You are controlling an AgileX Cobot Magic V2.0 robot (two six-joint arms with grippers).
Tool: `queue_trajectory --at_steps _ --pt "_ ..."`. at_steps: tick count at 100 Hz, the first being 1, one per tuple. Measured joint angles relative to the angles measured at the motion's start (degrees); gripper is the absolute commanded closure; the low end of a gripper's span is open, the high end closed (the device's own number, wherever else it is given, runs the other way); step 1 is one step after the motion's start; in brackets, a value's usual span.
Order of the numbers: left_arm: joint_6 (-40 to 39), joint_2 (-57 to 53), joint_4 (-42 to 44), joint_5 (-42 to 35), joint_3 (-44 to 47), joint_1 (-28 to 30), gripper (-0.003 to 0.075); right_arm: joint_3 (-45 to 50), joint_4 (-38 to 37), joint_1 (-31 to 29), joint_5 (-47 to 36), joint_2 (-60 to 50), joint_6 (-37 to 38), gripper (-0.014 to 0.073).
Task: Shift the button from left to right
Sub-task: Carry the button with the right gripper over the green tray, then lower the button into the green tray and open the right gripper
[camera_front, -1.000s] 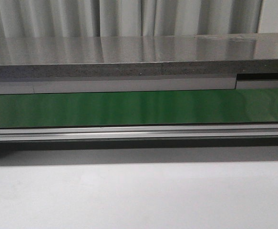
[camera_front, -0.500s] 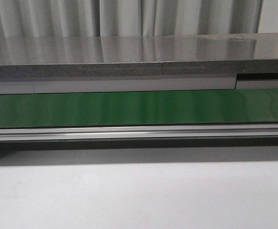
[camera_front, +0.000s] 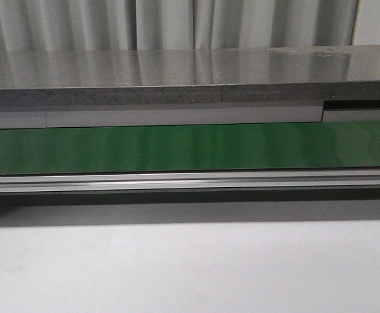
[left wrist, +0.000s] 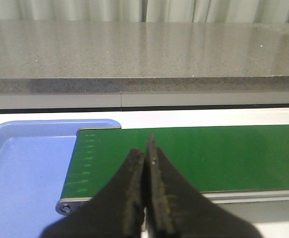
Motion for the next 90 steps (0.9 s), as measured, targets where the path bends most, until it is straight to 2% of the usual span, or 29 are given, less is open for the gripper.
queue_trajectory --at_steps 11,26,36,65,90 --pt "0.00 0.00 0.00 0.00 0.00 0.00 0.0740 -0.24 0.00 -0.12 0.00 0.00 0.00 0.0384" --pt "0.00 0.00 0.00 0.00 0.00 0.00 0.0740 -0.24 1.12 -0.12 -0.03 0.00 -0.09 0.0221" --pt "0.00 0.00 0.00 0.00 0.00 0.00 0.0740 -0.26 1.94 -0.12 -0.23 0.00 -0.09 0.0153" --pt "0.00 0.00 0.00 0.00 0.00 0.00 0.0740 -0.26 2.21 -0.12 -0.23 -0.32 -0.09 0.0146" --pt "0.00 0.00 0.00 0.00 0.00 0.00 0.0740 -1.68 4.34 0.17 -0.23 -6.36 1.24 0.0146"
